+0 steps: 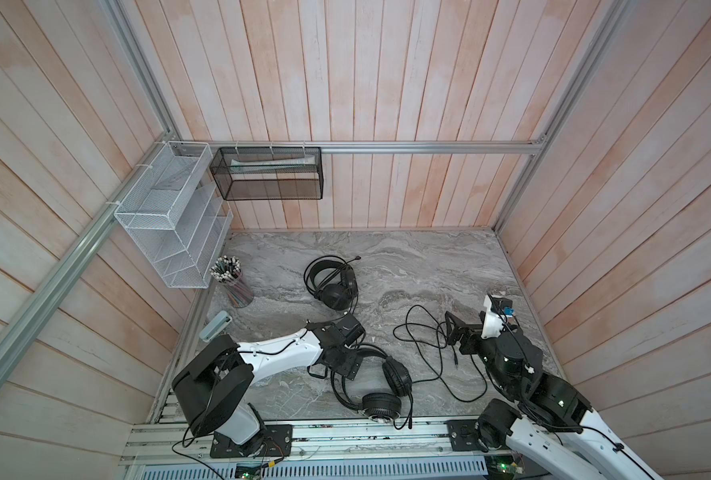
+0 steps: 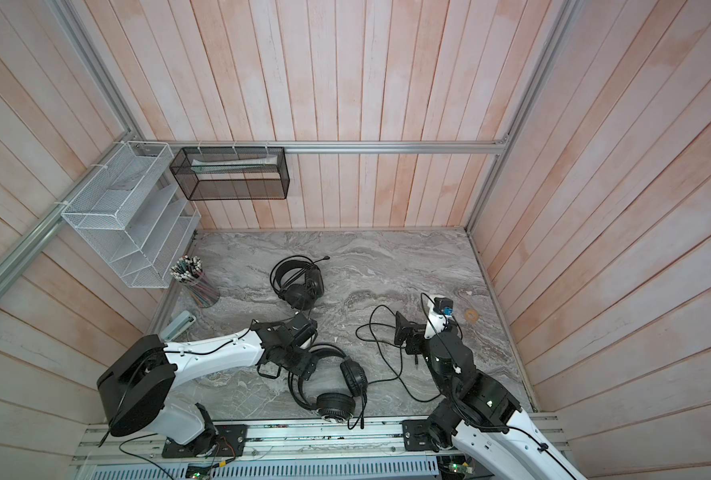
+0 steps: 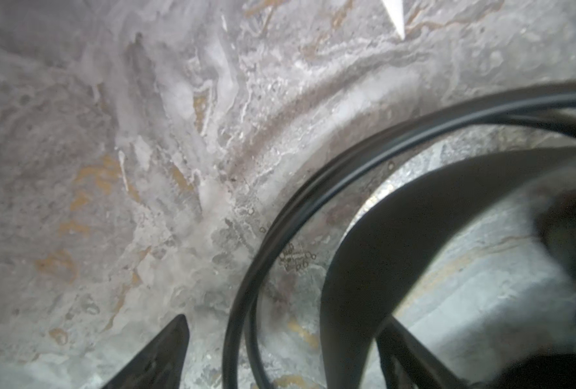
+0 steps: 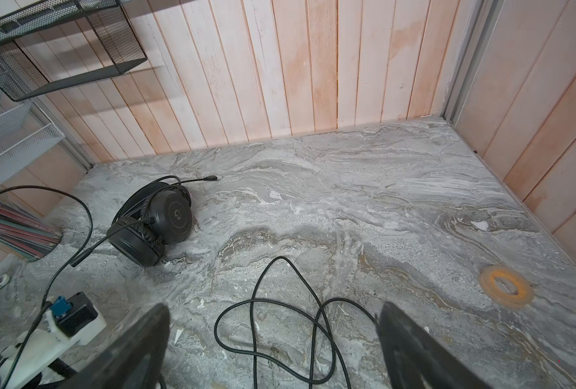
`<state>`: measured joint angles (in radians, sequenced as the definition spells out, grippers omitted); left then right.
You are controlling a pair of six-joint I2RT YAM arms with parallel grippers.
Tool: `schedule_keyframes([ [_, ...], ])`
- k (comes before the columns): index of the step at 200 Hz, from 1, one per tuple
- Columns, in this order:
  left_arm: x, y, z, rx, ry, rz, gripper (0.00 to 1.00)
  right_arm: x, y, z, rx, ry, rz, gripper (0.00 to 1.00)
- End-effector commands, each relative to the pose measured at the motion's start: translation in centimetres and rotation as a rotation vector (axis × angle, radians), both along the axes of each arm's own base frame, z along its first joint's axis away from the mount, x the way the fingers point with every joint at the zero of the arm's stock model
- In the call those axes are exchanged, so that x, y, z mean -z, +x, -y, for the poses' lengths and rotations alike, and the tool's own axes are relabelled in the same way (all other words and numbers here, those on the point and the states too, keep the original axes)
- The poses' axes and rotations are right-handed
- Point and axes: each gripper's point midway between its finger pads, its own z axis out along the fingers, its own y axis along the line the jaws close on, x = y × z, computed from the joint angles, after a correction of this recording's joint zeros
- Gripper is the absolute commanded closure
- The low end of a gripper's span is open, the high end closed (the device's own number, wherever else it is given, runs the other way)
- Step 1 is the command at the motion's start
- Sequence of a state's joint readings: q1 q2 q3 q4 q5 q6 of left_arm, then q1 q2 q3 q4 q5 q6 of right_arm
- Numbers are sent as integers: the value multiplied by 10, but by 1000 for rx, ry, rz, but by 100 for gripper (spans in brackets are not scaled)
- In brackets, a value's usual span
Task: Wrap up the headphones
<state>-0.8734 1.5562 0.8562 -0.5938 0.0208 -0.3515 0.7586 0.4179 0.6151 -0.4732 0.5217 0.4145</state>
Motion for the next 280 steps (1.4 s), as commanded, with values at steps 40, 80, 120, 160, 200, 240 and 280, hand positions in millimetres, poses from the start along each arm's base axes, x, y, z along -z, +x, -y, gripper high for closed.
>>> schedule_keyframes([
  [40,6,18,14,-18,-68,-43,37,18,4,-11,-31,-69,-67,3],
  [80,20,15,7,-33,-8,-74,47,25,5,-20,-71,-82,-91,3],
  [120,14,20,5,-44,-4,-52,67,29,6,-24,-84,-94,-108,4],
  [160,-12,28,1,-87,-39,31,92,26,6,-24,-79,-86,-107,5],
  [200,-67,37,6,-146,-138,108,100,-9,2,-23,-84,-2,-55,5],
  [240,-170,53,14,-208,-326,273,100,-55,0,-22,-86,108,50,4],
  [280,-253,64,6,-259,-463,459,100,-75,-5,-12,-62,301,197,2],
])
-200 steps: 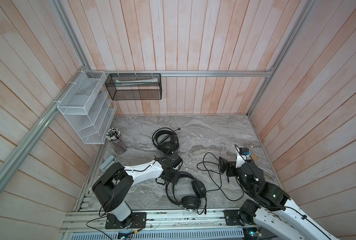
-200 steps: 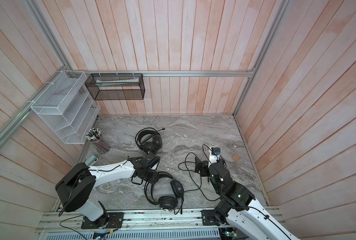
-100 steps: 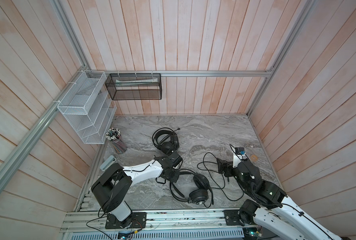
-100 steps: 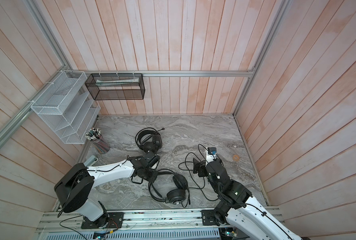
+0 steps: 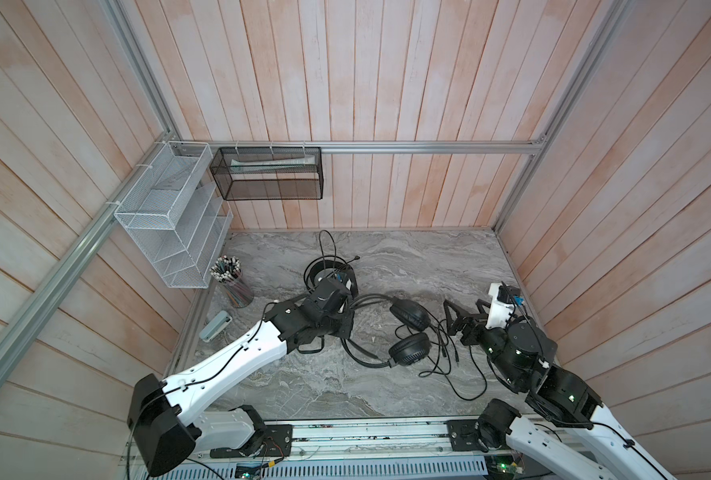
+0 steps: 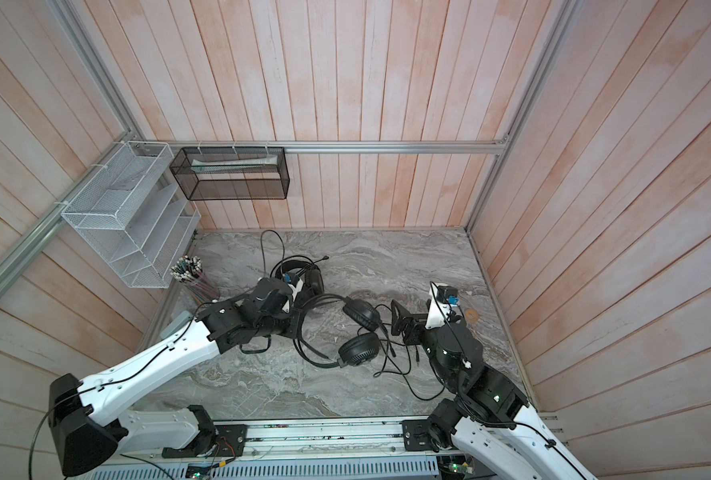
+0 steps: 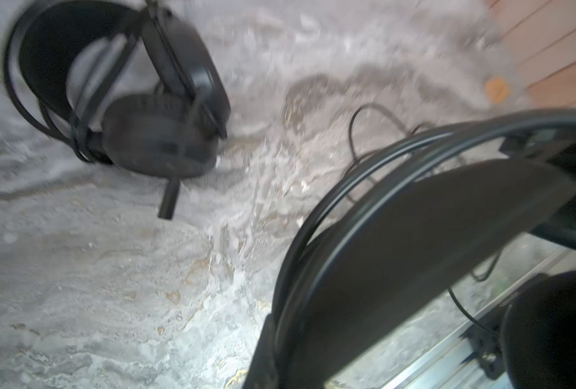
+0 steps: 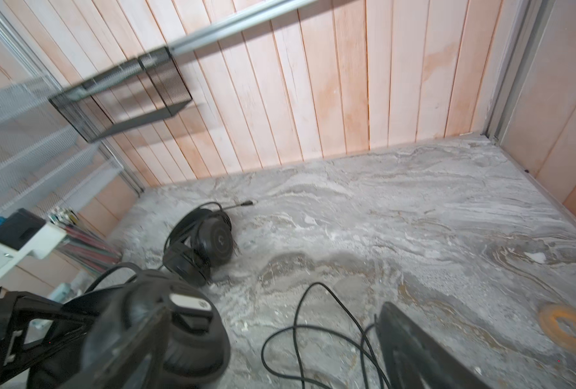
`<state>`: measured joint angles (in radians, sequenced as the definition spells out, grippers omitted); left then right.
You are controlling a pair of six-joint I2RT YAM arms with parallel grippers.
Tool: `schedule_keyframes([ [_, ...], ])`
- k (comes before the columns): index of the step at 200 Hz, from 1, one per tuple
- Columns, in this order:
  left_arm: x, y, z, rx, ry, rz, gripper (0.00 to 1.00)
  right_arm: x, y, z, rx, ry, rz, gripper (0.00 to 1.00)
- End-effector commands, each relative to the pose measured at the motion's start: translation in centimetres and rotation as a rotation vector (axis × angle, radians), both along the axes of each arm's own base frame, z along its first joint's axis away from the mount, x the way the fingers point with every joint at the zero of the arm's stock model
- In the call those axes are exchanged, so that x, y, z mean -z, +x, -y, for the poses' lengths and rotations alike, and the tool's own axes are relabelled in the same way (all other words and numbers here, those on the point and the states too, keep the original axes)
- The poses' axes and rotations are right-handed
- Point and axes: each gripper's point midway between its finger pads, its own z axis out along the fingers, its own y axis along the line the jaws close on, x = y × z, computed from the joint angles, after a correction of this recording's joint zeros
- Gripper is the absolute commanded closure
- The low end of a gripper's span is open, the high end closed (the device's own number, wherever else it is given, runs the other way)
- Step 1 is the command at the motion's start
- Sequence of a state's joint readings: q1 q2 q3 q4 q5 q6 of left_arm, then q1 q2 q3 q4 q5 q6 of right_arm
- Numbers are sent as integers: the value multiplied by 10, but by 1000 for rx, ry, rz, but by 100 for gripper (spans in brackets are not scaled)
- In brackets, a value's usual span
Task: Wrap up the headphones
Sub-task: 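Raise the headphones high with the left gripper while right gripper moves toward the cable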
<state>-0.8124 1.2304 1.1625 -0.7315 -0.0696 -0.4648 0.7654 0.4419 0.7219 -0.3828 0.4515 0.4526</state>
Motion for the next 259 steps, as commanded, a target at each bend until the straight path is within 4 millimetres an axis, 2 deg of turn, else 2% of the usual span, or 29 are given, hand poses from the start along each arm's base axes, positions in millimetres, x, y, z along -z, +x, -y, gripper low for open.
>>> schedule_keyframes([
  [1,-54,11,-2,-58,-106,118,100,-14,-4,3,5,140,92,2],
  [19,-81,16,-5,-67,-121,187,100,-16,-9,6,-7,198,152,0],
  [40,-103,27,-6,-87,-114,249,100,-20,-14,7,-26,240,205,0],
  [72,-115,43,-12,-134,-44,302,100,-28,-22,3,-82,252,252,0],
  [90,-120,53,-25,-185,-29,301,100,-36,-26,6,-88,274,286,0],
  [111,-121,67,-46,-260,-91,241,100,-38,-33,3,-130,318,308,0],
  [133,-124,77,-65,-309,-175,198,100,-21,-35,-13,-211,370,278,0],
  [164,-141,79,-70,-316,-242,235,100,18,-28,-36,-281,417,191,0],
  [226,-150,90,-76,-319,-312,250,100,64,-14,-46,-261,358,178,0],
  [259,-153,92,-79,-331,-344,237,100,76,-15,-44,-261,368,218,0],
])
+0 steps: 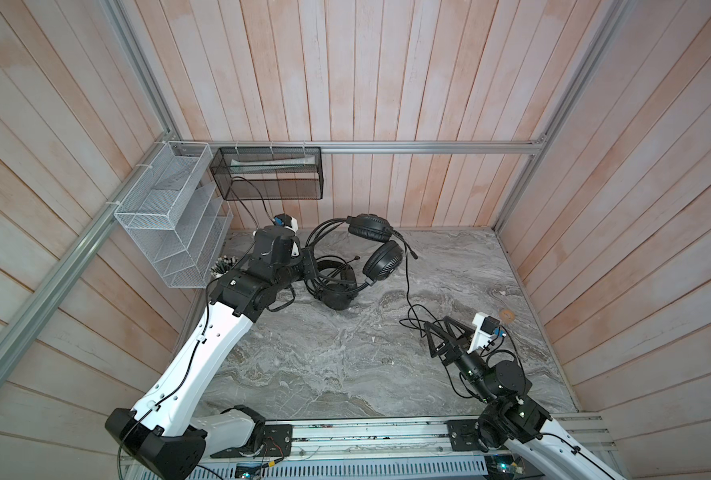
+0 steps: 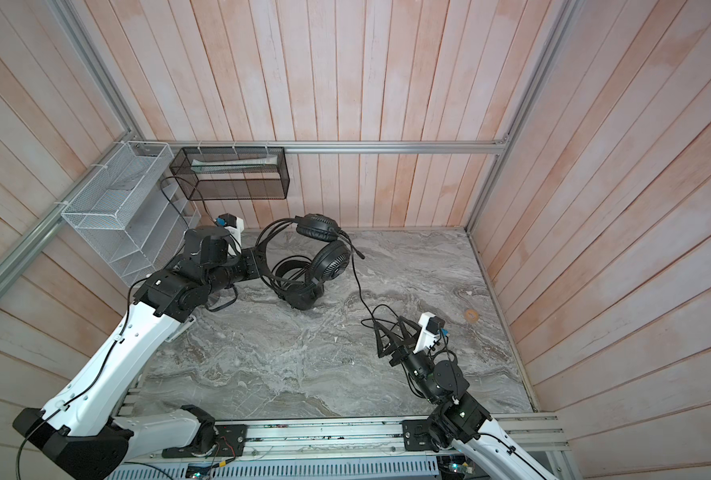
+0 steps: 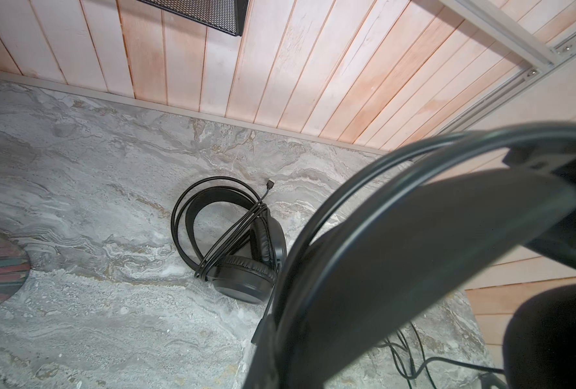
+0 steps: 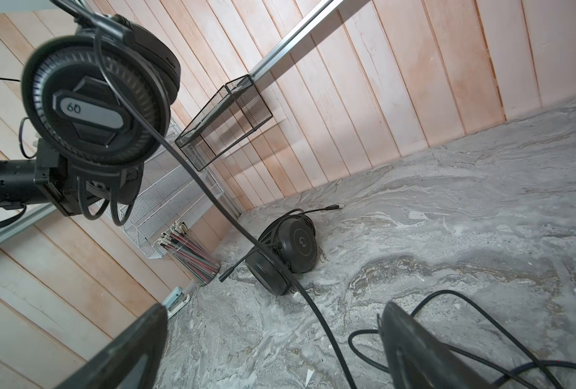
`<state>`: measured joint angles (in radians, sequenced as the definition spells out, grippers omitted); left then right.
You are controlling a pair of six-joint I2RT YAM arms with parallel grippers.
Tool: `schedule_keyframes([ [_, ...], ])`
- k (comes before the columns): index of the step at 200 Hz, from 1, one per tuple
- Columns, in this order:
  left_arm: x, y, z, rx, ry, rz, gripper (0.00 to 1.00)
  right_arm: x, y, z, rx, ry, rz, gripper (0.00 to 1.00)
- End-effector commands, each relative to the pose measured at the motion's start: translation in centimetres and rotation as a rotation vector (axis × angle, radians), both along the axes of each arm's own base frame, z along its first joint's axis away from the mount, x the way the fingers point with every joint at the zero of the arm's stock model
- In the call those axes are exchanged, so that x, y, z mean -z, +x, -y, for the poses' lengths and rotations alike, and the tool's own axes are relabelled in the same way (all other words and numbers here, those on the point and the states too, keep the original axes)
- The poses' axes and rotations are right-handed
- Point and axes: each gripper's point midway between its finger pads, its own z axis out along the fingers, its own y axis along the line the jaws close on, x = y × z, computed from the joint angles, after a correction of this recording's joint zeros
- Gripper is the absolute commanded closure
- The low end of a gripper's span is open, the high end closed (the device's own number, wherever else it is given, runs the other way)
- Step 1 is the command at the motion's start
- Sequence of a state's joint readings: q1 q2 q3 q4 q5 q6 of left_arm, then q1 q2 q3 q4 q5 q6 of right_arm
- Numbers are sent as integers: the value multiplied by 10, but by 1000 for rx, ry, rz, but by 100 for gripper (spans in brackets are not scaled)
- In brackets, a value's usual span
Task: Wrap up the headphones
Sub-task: 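Raise the headphones high with the left gripper while right gripper moves toward the cable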
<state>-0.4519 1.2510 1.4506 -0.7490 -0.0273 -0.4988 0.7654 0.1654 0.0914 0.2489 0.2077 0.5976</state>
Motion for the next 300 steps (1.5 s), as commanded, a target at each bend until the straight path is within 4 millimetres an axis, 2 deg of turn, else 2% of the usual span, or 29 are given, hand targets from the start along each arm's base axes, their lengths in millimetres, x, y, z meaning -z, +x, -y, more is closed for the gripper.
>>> schedule_keyframes([
  [1,-39,3,8,18,-137,90,100,-12,-5,1,-12,46,86,0],
  [74,-34,8,3,9,-188,39,100,1,-5,-8,-38,-47,100,0],
  [113,-35,6,4,26,-194,33,100,4,-1,-17,-55,-96,115,3],
  [117,-35,6,4,29,-193,35,100,-2,-2,-18,-59,-87,135,4],
  [145,-38,4,6,43,-196,43,100,-4,9,-28,-58,-155,121,9],
  [182,-38,0,7,60,-204,40,100,-5,35,-40,-4,-258,80,18],
  [207,-38,-4,8,66,-212,42,100,-2,55,-52,16,-318,52,32],
  [227,-39,-7,7,69,-214,46,100,-3,69,-52,64,-331,39,37],
  [238,-40,-9,6,69,-215,52,100,-1,72,-59,45,-358,44,41],
  [259,-41,-11,4,65,-211,58,100,1,76,-68,19,-394,36,61],
  [266,-42,-11,2,58,-209,63,100,-6,76,-71,9,-390,47,70],
  [285,-56,-11,-2,36,-218,103,100,-33,70,-79,-43,-369,96,83],
  [300,-80,-13,-7,21,-236,164,100,-72,64,-87,-87,-350,155,90],
])
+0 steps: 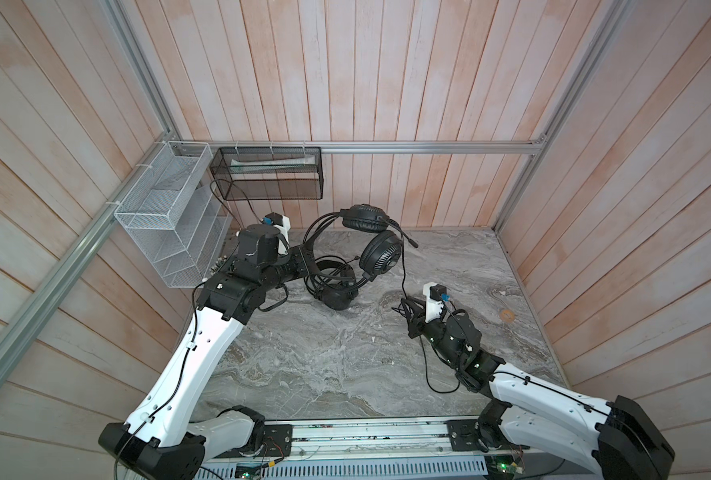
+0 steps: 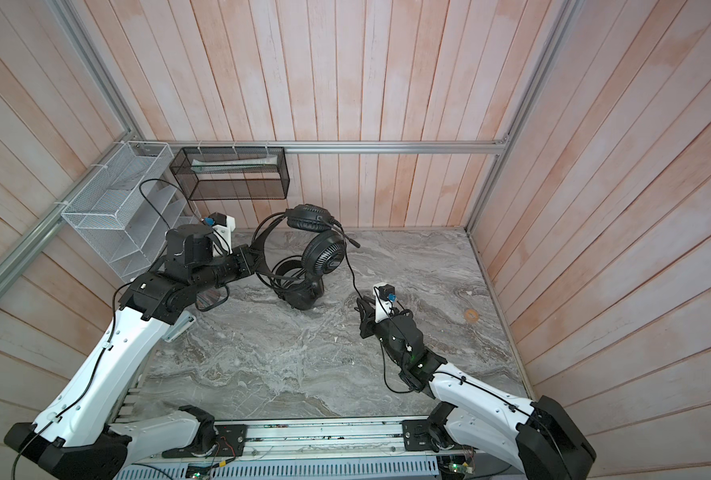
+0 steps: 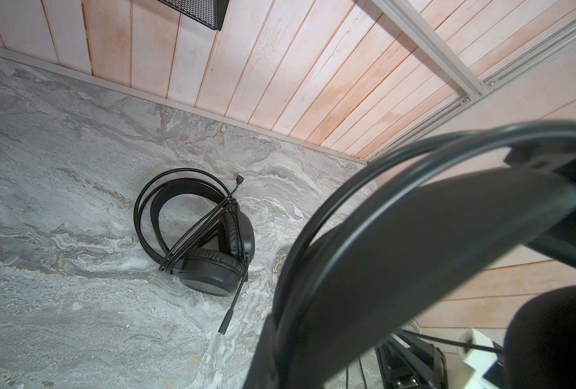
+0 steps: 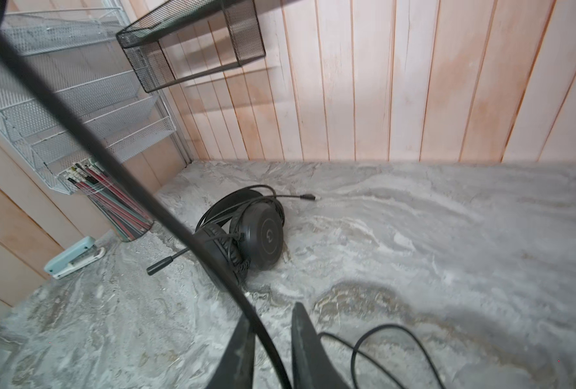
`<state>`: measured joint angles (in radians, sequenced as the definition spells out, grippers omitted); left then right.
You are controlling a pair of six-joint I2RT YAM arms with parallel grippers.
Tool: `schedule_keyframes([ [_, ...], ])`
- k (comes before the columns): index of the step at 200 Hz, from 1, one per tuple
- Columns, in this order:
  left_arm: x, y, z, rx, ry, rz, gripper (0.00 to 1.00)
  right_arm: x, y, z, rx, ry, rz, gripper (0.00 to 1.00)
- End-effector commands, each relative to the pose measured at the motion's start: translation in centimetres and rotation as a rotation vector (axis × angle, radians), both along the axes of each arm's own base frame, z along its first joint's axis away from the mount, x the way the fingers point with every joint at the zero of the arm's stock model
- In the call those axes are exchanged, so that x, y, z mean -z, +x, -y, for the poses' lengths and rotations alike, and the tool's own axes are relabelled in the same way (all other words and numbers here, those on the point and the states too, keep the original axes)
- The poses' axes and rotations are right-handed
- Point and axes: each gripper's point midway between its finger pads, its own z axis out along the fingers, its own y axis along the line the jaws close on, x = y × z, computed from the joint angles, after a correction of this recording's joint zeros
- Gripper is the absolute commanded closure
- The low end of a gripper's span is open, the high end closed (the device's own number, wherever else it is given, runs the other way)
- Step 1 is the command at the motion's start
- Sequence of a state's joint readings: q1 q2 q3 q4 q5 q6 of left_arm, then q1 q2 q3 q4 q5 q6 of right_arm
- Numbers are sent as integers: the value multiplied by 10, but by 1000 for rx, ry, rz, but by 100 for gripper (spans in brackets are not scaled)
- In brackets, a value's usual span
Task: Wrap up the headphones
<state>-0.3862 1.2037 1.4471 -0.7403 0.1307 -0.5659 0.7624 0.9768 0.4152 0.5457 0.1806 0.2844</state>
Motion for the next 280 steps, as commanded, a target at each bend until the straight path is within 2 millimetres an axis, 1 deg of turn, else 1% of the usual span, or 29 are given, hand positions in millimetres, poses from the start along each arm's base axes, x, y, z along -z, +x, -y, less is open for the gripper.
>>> schedule_keyframes([
  [1,-65,-2,-5,-31,-96,175,100,-68,-9,-13,-91,48,113,91],
  [8,-78,-3,-7,-37,-108,207,100,-84,-14,-15,-120,44,126,93],
  [20,-102,-6,-10,-48,-132,258,100,-122,-23,-18,-161,61,178,97],
  [31,-121,-9,-12,-54,-156,298,100,-153,-33,-18,-191,70,214,99],
  [49,-152,-15,-15,-60,-202,366,100,-201,-48,-7,-204,95,285,100],
  [63,-174,-22,-18,-63,-236,416,100,-232,-63,3,-217,115,346,100],
  [81,-197,-29,-18,-49,-265,458,100,-262,-81,13,-247,140,405,100],
  [102,-210,-31,-15,-27,-285,472,100,-280,-94,23,-251,169,434,100],
  [112,-214,-31,-14,-25,-287,477,100,-284,-97,31,-228,173,455,100],
  [122,-213,-30,-14,-27,-279,474,100,-278,-94,37,-193,167,457,100],
  [132,-211,-27,-14,-32,-270,467,100,-262,-86,36,-168,145,423,100],
  [141,-206,-24,-14,-37,-258,455,100,-240,-77,28,-172,113,364,100],
  [160,-190,-13,-10,-35,-221,402,100,-180,-57,12,-167,80,221,100],
  [179,-169,1,-6,-41,-166,337,100,-127,-50,-1,-191,81,107,100],
  [196,-149,15,-7,-68,-110,288,100,-92,-49,-5,-205,81,30,100],
  [210,-128,26,-7,-85,-62,246,100,-72,-53,-6,-219,83,-14,100],
  [216,-118,31,-8,-95,-42,225,100,-65,-55,-6,-225,81,-31,100],
  [227,-99,41,-7,-102,-3,192,100,-59,-60,-5,-242,77,-50,100],
  [239,-74,52,-10,-132,47,153,100,-59,-69,-6,-281,69,-60,100],
  [263,-18,71,-13,-169,157,57,100,-62,-86,-6,-347,39,-95,100],
  [266,-12,73,-14,-172,167,50,100,-60,-88,-5,-351,28,-107,100],
  [280,11,78,-14,-184,211,19,100,-67,-94,0,-356,17,-114,100],
])
